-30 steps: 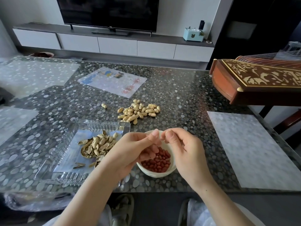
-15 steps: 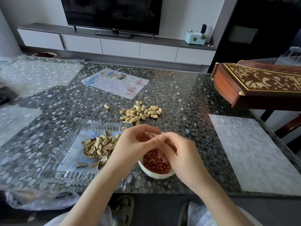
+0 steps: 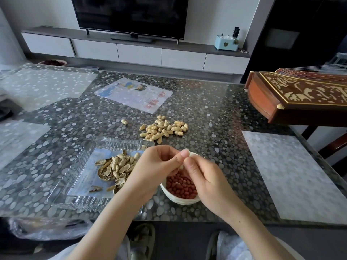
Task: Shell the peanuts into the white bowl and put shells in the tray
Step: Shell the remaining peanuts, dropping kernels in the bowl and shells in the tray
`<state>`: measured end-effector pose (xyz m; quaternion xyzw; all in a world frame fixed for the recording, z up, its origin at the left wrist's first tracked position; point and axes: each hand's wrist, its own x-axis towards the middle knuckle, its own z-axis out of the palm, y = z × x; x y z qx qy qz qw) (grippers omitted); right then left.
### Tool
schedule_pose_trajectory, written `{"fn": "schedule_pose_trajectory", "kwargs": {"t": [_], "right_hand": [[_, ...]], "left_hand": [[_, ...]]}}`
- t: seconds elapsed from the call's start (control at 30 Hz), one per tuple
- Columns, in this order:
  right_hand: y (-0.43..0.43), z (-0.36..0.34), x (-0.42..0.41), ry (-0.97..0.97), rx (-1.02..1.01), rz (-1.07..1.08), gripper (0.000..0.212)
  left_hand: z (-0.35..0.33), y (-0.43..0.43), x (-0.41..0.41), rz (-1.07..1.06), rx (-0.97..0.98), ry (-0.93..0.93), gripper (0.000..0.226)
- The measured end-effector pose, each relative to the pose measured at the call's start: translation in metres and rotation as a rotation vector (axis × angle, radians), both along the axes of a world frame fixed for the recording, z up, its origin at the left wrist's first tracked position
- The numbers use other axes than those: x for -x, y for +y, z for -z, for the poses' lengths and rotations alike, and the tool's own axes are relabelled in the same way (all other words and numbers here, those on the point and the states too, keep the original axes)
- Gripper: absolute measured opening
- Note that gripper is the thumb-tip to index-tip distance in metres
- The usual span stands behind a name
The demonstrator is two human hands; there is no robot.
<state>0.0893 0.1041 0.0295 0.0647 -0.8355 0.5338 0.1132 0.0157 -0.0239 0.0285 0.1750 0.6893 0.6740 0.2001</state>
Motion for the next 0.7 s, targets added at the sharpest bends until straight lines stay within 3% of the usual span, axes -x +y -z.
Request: {"fn": "schedule_pose_trajectory", "kwargs": {"t": [0.1,0.23,0.33,0.47,0.6,0.7], "right_hand": [[-0.003,-0.002,0.001,0.071,0.01,0.07,0.036],[-0.005,0.01,0.005,0.206,-0.152,0.259,0.036],[-0.009,0.015,0.009,0.241,-0.149,0.37,0.036],[-0.013,0.015,0.009,0.199,-0.075,0.417,0.042],[-0.012,0.01,0.008,0.081,0.121,0.391,0.054],[-0.009,0.004,0.008,-0.007,0.193,0.389,0.058]], "left_hand": [[0.0,0.005,-0.005,0.012,0.155,0.217,0.052],[-0.001,0.014,-0.014,0.05,0.082,0.274,0.049],[0.002,0.02,-0.023,-0.027,0.04,0.345,0.039],[0.005,0.022,-0.025,-0.054,0.055,0.438,0.04],[0.008,0.021,-0.024,-0.05,0.087,0.477,0.042],[0.007,0.021,-0.023,-0.027,0.061,0.41,0.04]]}}
